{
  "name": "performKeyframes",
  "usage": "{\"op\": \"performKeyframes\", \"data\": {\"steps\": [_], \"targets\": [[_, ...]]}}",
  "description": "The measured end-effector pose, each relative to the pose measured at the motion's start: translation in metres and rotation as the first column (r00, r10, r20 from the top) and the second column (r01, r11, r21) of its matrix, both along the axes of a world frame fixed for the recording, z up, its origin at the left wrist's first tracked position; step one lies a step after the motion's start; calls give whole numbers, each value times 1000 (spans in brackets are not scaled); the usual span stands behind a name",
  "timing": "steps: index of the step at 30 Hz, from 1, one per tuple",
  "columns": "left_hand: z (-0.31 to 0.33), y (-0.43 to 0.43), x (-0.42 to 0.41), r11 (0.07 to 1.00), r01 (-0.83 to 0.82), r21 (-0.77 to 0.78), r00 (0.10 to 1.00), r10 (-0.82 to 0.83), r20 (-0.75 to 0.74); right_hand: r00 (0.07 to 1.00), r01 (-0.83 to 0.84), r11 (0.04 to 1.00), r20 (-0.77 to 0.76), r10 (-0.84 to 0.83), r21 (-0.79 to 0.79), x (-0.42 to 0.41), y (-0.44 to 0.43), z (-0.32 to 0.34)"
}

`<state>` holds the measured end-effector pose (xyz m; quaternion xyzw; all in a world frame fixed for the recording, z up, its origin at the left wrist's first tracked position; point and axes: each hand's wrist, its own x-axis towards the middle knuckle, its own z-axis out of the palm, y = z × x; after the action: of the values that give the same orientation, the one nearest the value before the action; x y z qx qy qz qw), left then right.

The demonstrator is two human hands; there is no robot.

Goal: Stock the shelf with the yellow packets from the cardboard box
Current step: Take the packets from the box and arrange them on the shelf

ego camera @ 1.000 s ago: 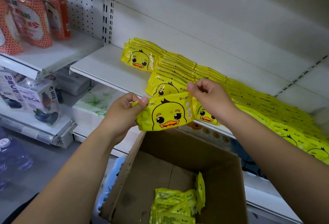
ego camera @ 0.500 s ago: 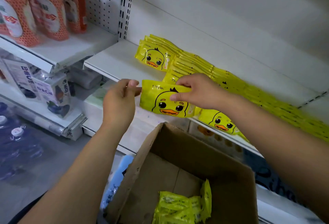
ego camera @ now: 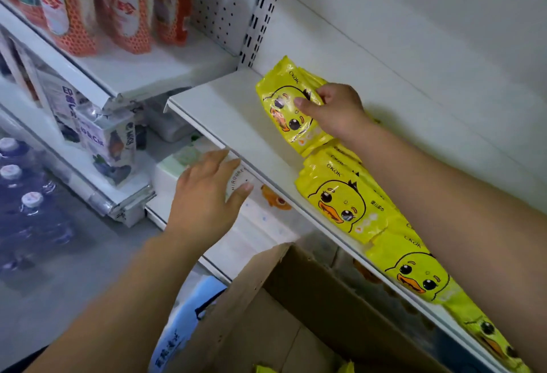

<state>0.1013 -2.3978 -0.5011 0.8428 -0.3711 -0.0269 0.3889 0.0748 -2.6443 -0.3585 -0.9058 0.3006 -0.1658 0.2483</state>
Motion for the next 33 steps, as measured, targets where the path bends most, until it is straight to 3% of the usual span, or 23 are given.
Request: {"op": "performKeyframes", "data": {"steps": [8,12,18,26,33], "targets": [[-3,-32,12,999,29,30,997,-27,-67,987,-59,975,-156,26,-212,40,-50,-32],[-3,-45,11,999,26,42,996,-22,-88,989,-65,957,-146,24,-284,35,-62,-37],[-3,-54,9,1000,-6,7,994,7,-105,964,-139,867,-265,9,-479,33,-54,-37],[-3,-52,-5,999,-4,-53,997,0,-77,969,-105,873,-245,-17,-476,-13,-17,-5],[-3,-33,-47,994,49,-99,995,-57,-77,998,-54,942,-52,39,-330,-133,61,-14]]}}
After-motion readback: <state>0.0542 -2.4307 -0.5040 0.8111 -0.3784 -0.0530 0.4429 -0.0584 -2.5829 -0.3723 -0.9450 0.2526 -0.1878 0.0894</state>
